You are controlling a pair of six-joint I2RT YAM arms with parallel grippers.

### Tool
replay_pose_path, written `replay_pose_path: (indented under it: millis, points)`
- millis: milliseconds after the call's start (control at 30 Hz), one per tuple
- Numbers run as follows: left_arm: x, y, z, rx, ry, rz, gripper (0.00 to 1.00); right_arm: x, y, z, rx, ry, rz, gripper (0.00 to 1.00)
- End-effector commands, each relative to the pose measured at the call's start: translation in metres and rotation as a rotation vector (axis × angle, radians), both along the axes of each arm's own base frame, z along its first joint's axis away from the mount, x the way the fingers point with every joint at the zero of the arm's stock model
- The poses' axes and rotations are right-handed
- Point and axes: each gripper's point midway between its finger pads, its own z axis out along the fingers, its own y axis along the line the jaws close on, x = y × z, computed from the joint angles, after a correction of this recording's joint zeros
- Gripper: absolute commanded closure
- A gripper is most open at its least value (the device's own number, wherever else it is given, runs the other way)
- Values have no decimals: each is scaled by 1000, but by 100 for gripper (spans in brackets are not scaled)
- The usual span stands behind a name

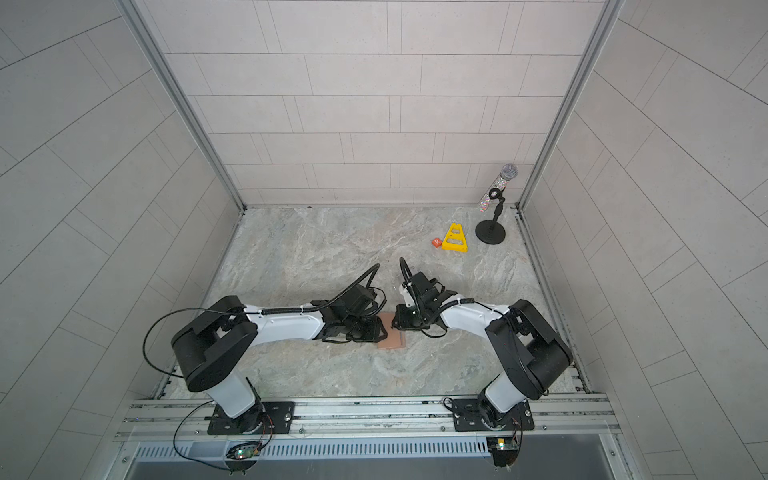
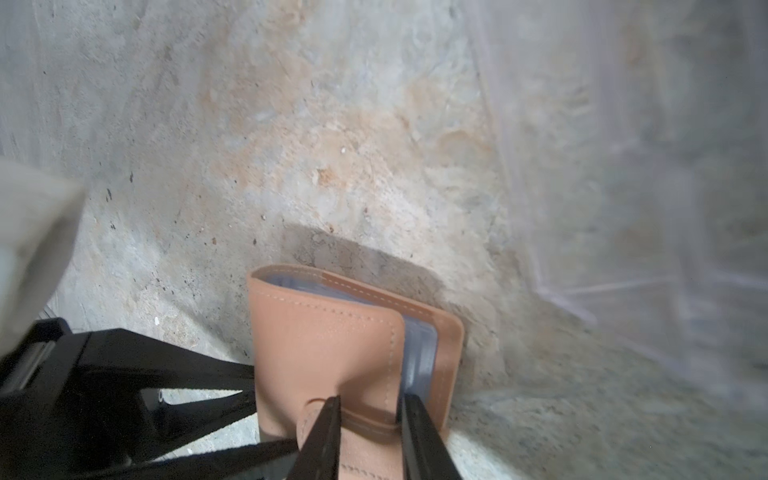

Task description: Put the credit cards into the card holder

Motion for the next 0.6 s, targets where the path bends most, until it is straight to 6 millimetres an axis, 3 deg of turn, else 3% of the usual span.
replay_pose_path:
  millis: [0, 400, 567]
  points:
    - [-15, 14, -30, 101, 48, -20, 64, -24, 12, -10, 41, 84, 61, 71]
    - [-15, 13, -29, 102, 47, -20, 64, -27, 11, -11, 49, 85, 65, 78]
    - [-12, 11, -16, 81, 23, -20, 64, -28, 6, -18, 23, 85, 53, 82]
